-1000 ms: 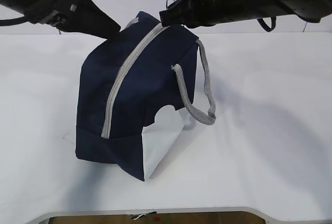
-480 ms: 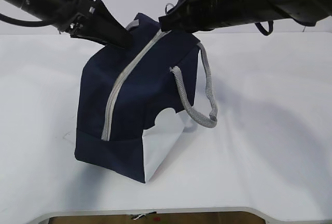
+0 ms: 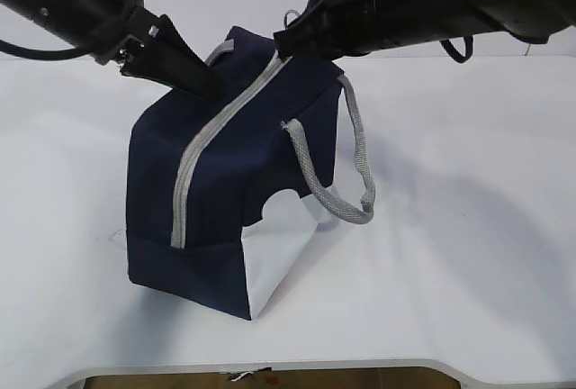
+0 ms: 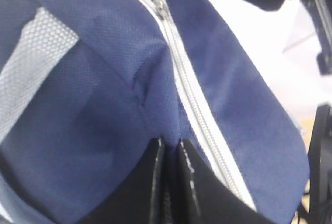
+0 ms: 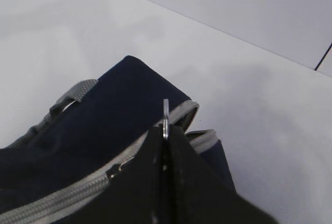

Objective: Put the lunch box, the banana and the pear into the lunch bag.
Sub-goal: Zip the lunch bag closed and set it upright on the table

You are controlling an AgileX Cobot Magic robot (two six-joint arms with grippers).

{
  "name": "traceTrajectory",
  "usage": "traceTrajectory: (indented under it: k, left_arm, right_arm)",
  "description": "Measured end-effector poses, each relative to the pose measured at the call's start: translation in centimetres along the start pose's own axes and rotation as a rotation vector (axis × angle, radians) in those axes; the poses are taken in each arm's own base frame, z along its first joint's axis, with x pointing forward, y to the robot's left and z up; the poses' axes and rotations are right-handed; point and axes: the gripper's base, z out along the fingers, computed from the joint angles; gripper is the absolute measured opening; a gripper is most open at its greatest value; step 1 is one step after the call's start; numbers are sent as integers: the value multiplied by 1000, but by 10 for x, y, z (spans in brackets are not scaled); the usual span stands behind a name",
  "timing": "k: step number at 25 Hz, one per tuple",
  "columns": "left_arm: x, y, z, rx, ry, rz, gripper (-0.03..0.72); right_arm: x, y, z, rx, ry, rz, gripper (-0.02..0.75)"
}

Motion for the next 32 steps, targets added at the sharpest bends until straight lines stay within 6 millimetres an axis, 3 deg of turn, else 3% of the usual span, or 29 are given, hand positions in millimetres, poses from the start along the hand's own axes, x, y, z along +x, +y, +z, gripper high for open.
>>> traceTrajectory:
  k: [9,18,27,32]
  left_arm:
    - [-7,0,-14,-83,86,111,25]
    - [-4,-3,-24,-154,136,142,25]
    - [-5,-12,-37,-197,129,141,25]
    - [-6,-15,-41,-209,123,143,25]
  right_arm:
    - [-22,-2,6,-6,-49,-9,17]
    - [-15,-12,38,17,-32,-22,17]
    - [-17,-31,38,60,-45,-2,17]
    - [2,-48,54,78,14,24,17]
